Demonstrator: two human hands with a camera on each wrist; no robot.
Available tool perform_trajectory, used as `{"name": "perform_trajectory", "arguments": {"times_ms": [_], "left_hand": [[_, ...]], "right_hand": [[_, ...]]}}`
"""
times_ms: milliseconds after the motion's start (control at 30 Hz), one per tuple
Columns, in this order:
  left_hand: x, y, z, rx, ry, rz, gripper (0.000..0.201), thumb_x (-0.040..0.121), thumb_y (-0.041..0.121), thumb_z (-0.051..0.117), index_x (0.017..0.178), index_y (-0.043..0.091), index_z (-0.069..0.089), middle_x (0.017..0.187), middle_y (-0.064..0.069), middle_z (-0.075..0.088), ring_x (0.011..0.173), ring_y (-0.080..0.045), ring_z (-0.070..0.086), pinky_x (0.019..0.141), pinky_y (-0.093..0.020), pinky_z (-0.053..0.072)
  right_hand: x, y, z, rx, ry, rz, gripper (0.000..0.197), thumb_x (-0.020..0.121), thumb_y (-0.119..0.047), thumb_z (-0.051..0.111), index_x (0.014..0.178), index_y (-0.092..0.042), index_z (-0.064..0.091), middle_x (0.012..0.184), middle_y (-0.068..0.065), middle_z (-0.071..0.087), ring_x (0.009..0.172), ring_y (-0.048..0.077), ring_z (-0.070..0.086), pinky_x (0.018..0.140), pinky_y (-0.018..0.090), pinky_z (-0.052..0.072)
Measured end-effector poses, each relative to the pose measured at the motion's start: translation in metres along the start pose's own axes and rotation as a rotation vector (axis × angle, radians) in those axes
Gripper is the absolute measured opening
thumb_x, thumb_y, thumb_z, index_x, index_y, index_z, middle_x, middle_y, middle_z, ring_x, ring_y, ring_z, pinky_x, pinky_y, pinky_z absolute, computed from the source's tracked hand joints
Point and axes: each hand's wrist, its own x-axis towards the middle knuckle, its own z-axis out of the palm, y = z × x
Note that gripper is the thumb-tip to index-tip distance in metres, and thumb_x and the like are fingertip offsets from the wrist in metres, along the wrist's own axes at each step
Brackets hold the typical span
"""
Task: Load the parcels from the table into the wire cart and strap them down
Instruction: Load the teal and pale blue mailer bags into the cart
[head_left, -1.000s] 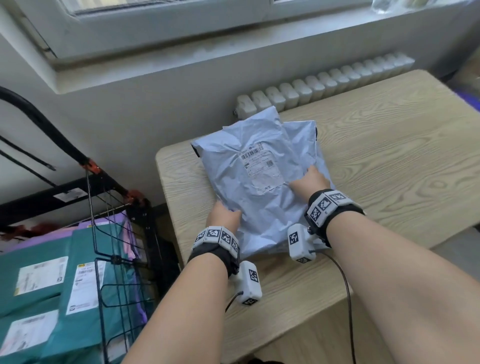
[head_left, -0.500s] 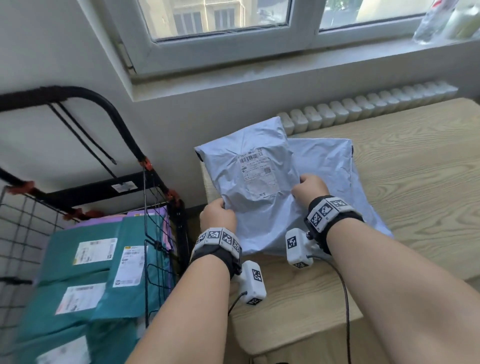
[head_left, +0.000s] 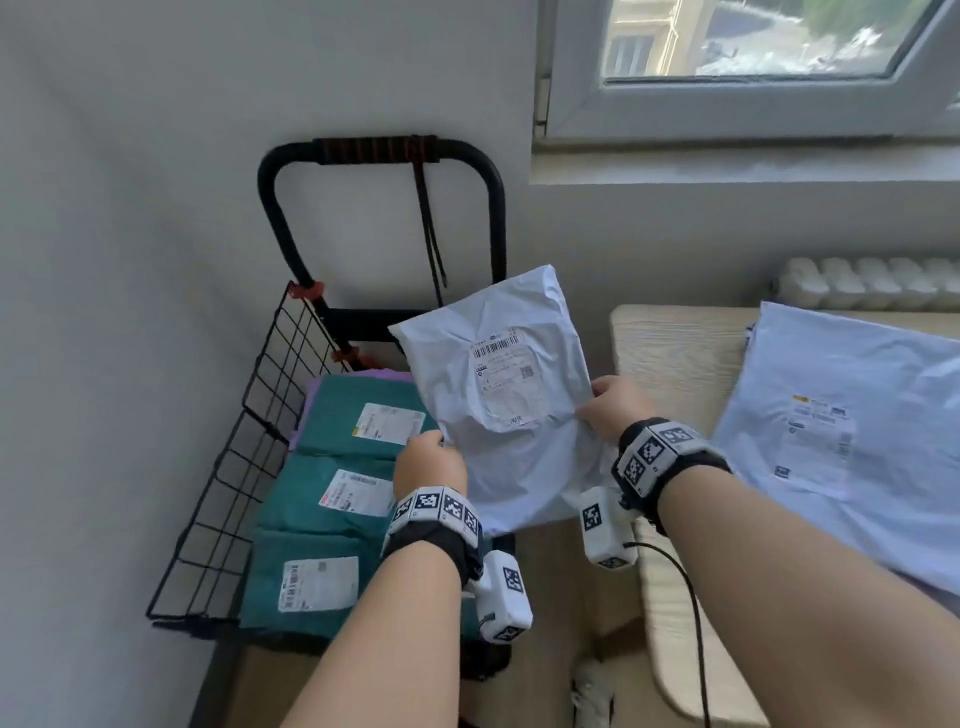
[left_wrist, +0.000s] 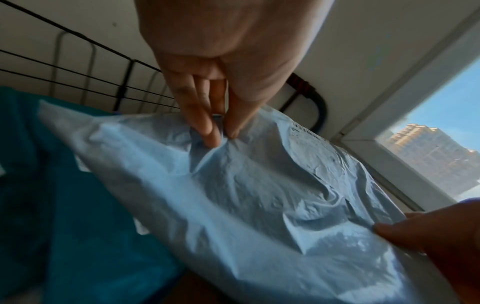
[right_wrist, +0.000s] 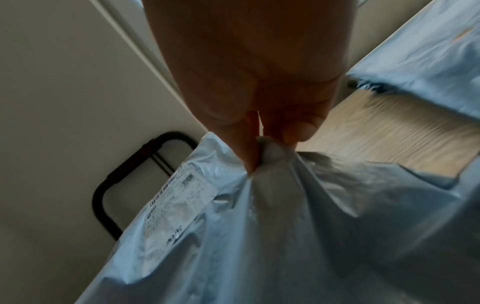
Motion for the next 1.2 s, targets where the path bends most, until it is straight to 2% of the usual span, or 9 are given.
{"name": "perform_trajectory", "arguments": {"times_ms": [133, 233, 333, 633, 733, 867, 933, 1067, 1200], "left_hand": [[0.034, -0.060, -0.041, 0.010, 0.005, -0.083, 0.032, 0.086, 0.004, 0.046, 0.056, 0.011, 0.038, 0.060, -0.006, 0.044, 0.058, -0.024, 0.036, 0.048, -0.027, 0.021], [0.063, -0.094, -0.068, -0.010, 0.005, -0.119, 0.016, 0.089, 0.010, 0.047, 0.083, 0.012, 0.062, 0.084, -0.009, 0.065, 0.072, -0.028, 0.052, 0.059, -0.028, 0.035], [0.094, -0.122, -0.094, -0.039, 0.007, -0.156, 0.014, 0.093, 0.018, 0.049, 0.101, 0.012, 0.059, 0.101, -0.011, 0.066, 0.090, -0.031, 0.060, 0.068, -0.030, 0.040], [0.181, -0.173, -0.126, 0.032, -0.180, -0.118, 0.032, 0.093, 0.007, 0.042, 0.120, 0.014, 0.058, 0.127, -0.008, 0.058, 0.114, -0.030, 0.056, 0.093, -0.036, 0.045], [0.204, -0.183, -0.126, 0.021, -0.247, -0.107, 0.042, 0.094, 0.002, 0.039, 0.132, 0.012, 0.056, 0.138, -0.009, 0.053, 0.124, -0.031, 0.051, 0.105, -0.041, 0.042], [0.219, -0.192, -0.125, 0.022, -0.340, -0.105, 0.047, 0.095, 0.000, 0.034, 0.139, 0.010, 0.049, 0.146, -0.010, 0.044, 0.129, -0.031, 0.047, 0.109, -0.040, 0.038], [0.220, -0.196, -0.123, 0.011, -0.364, -0.100, 0.046, 0.096, -0.001, 0.033, 0.139, 0.007, 0.047, 0.146, -0.014, 0.043, 0.131, -0.032, 0.045, 0.109, -0.035, 0.036], [0.218, -0.206, -0.120, 0.008, -0.379, -0.100, 0.047, 0.094, -0.006, 0.033, 0.138, 0.003, 0.048, 0.150, -0.015, 0.036, 0.136, -0.029, 0.037, 0.107, -0.029, 0.030], [0.210, -0.212, -0.123, -0.044, -0.359, -0.152, 0.046, 0.095, -0.006, 0.032, 0.137, 0.003, 0.049, 0.148, -0.017, 0.039, 0.136, -0.031, 0.037, 0.110, -0.032, 0.028]], "right_hand": [[-0.006, -0.049, 0.066, -0.050, -0.065, 0.022, 0.015, 0.079, -0.005, 0.054, 0.076, -0.009, 0.068, 0.072, 0.006, 0.063, 0.071, 0.025, 0.059, 0.059, 0.024, 0.042], [-0.001, -0.077, 0.112, -0.059, -0.098, 0.060, 0.019, 0.086, -0.011, 0.052, 0.091, -0.007, 0.070, 0.089, 0.011, 0.068, 0.084, 0.029, 0.064, 0.069, 0.030, 0.048], [0.006, -0.102, 0.158, -0.103, -0.143, 0.085, 0.020, 0.086, -0.008, 0.051, 0.095, -0.004, 0.068, 0.094, 0.014, 0.068, 0.085, 0.031, 0.064, 0.072, 0.033, 0.050], [0.045, -0.131, 0.255, -0.100, -0.192, 0.191, 0.020, 0.089, -0.012, 0.050, 0.070, -0.014, 0.053, 0.092, 0.012, 0.064, 0.081, 0.027, 0.061, 0.056, 0.026, 0.047], [0.054, -0.137, 0.272, -0.179, -0.252, 0.214, 0.021, 0.090, -0.008, 0.051, 0.100, 0.001, 0.066, 0.095, 0.012, 0.066, 0.091, 0.026, 0.066, 0.071, 0.026, 0.054], [0.055, -0.144, 0.286, -0.189, -0.303, 0.200, 0.034, 0.095, -0.011, 0.047, 0.125, 0.000, 0.058, 0.094, 0.007, 0.062, 0.059, 0.007, 0.046, 0.033, 0.007, 0.036], [0.057, -0.148, 0.292, -0.166, -0.279, 0.217, 0.036, 0.096, -0.011, 0.045, 0.128, 0.000, 0.056, 0.113, 0.011, 0.063, 0.063, 0.008, 0.049, 0.042, 0.010, 0.040], [0.047, -0.158, 0.295, -0.193, -0.276, 0.196, 0.036, 0.099, -0.022, 0.048, 0.128, -0.001, 0.056, 0.131, 0.013, 0.055, 0.118, 0.027, 0.056, 0.089, 0.027, 0.047], [0.039, -0.160, 0.300, -0.389, -0.323, 0.121, 0.037, 0.100, -0.006, 0.036, 0.135, 0.000, 0.048, 0.141, 0.011, 0.047, 0.129, 0.027, 0.048, 0.103, 0.030, 0.041]]}}
